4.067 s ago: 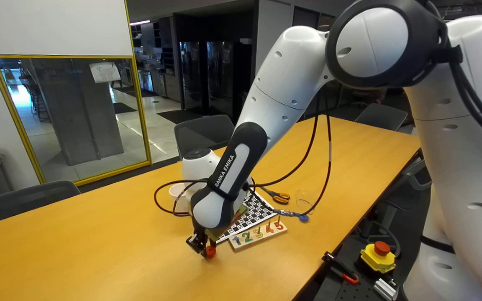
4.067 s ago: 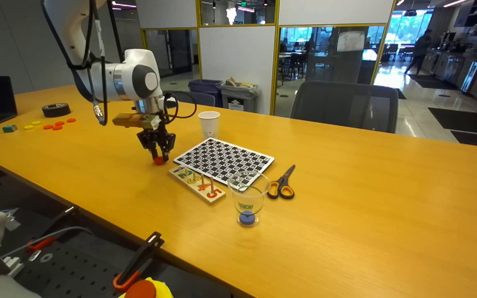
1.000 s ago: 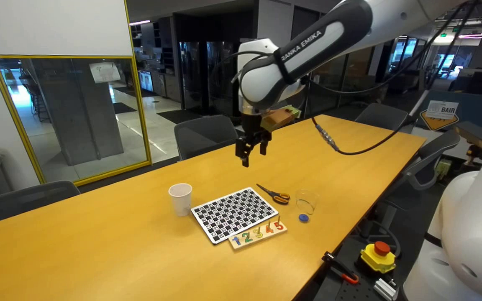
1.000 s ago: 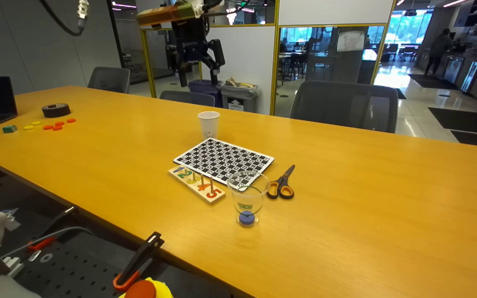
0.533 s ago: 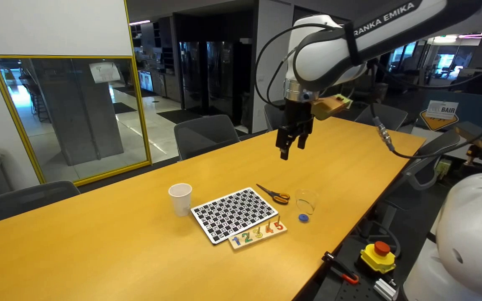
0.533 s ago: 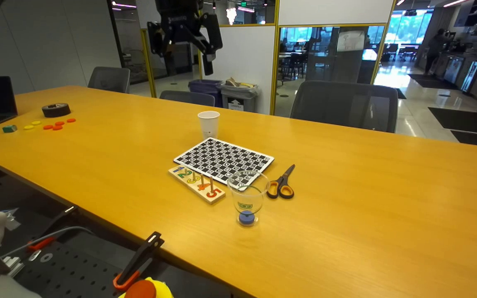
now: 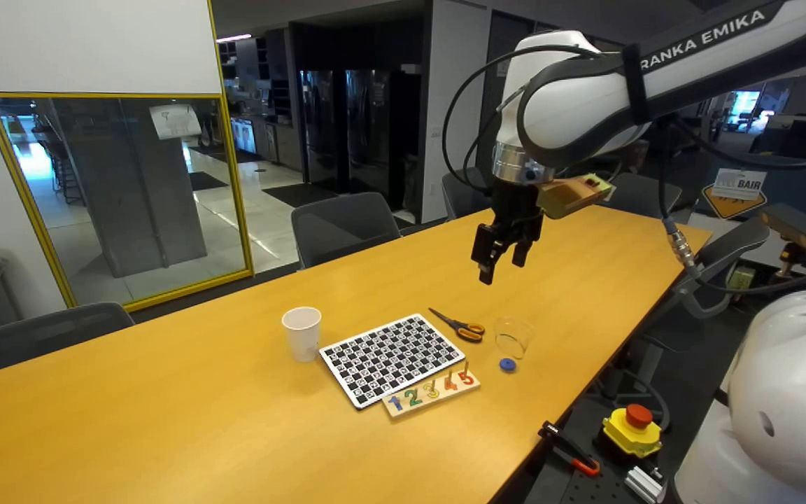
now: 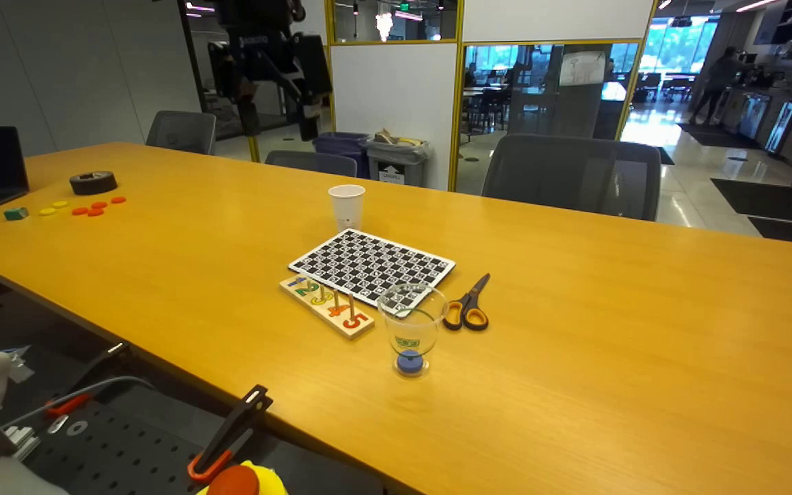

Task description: Put the blue object in the colourless cup then put the orange objects in the white cup

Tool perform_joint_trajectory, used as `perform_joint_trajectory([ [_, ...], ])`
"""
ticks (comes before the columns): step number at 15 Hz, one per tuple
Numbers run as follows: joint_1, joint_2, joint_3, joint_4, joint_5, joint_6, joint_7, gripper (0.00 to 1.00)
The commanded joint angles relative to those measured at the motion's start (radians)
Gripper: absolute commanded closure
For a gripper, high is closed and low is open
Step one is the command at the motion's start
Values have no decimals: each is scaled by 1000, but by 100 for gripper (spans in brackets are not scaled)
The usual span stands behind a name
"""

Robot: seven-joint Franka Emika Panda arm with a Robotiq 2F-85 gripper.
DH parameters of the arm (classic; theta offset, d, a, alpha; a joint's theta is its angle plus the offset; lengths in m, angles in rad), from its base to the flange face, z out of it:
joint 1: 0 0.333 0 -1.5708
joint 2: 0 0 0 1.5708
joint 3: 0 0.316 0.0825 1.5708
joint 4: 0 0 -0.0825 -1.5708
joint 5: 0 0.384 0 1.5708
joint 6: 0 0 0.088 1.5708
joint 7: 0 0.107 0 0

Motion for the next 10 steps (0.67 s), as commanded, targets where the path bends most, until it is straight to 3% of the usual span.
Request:
perform_joint_trajectory([
  [1, -8, -21, 19, -8, 25, -7, 23, 0],
  [10, -10, 0, 16, -7, 13, -2, 8, 0],
])
